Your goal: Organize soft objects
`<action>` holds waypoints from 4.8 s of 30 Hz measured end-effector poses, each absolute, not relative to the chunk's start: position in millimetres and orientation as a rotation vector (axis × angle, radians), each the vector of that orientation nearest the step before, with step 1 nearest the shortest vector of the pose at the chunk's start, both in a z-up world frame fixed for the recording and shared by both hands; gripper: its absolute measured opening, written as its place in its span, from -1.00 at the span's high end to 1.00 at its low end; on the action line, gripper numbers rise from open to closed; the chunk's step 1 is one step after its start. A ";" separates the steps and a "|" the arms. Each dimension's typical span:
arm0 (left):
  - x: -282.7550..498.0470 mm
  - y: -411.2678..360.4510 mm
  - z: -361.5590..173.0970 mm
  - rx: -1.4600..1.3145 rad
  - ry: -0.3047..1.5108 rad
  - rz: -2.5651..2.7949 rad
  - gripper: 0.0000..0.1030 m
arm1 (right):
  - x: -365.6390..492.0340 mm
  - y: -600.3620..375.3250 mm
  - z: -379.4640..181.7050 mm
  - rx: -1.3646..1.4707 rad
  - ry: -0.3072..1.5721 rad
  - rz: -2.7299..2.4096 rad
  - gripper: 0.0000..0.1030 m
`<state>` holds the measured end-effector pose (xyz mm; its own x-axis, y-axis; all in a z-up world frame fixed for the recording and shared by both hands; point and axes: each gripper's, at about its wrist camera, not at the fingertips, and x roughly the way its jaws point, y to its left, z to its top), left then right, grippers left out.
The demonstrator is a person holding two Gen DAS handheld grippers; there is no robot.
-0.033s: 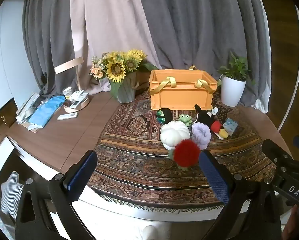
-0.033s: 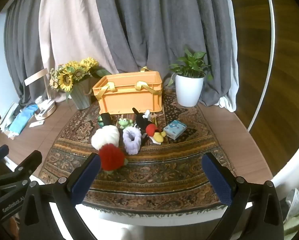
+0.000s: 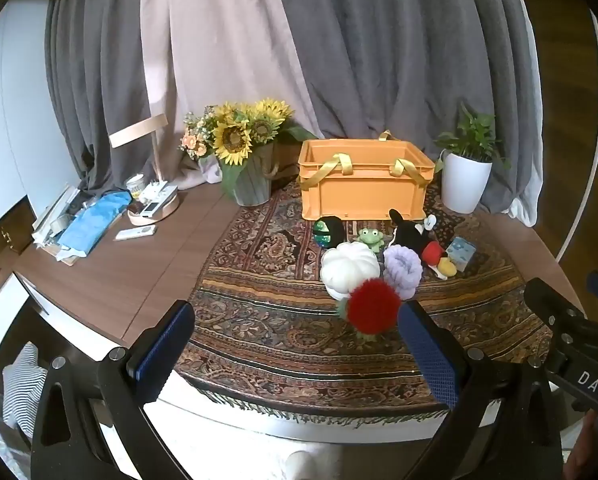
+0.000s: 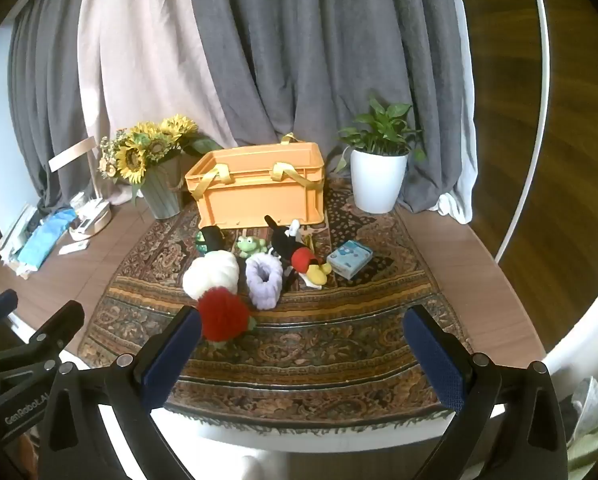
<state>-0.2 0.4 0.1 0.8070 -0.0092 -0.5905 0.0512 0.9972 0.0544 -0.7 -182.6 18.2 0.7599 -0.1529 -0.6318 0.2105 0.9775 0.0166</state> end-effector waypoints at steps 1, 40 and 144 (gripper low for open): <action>-0.1 0.1 0.1 0.076 0.631 -0.029 -1.00 | -1.0 -183.2 18.5 0.090 0.678 -0.199 -0.98; -1.6 -11.9 4.7 0.081 0.624 -0.069 -1.00 | -6.2 -191.3 22.0 0.110 0.668 -0.197 -0.97; 137.1 -78.6 -181.6 0.066 0.775 -0.133 -0.40 | 220.7 -192.5 -157.5 0.072 1.029 0.338 -0.18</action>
<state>137.1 -78.6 -181.6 0.7066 -0.0951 -0.7012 0.1434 0.9896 0.0103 220.7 -192.5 -157.5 0.4686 0.3090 -0.8276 -0.2418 0.9459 0.2163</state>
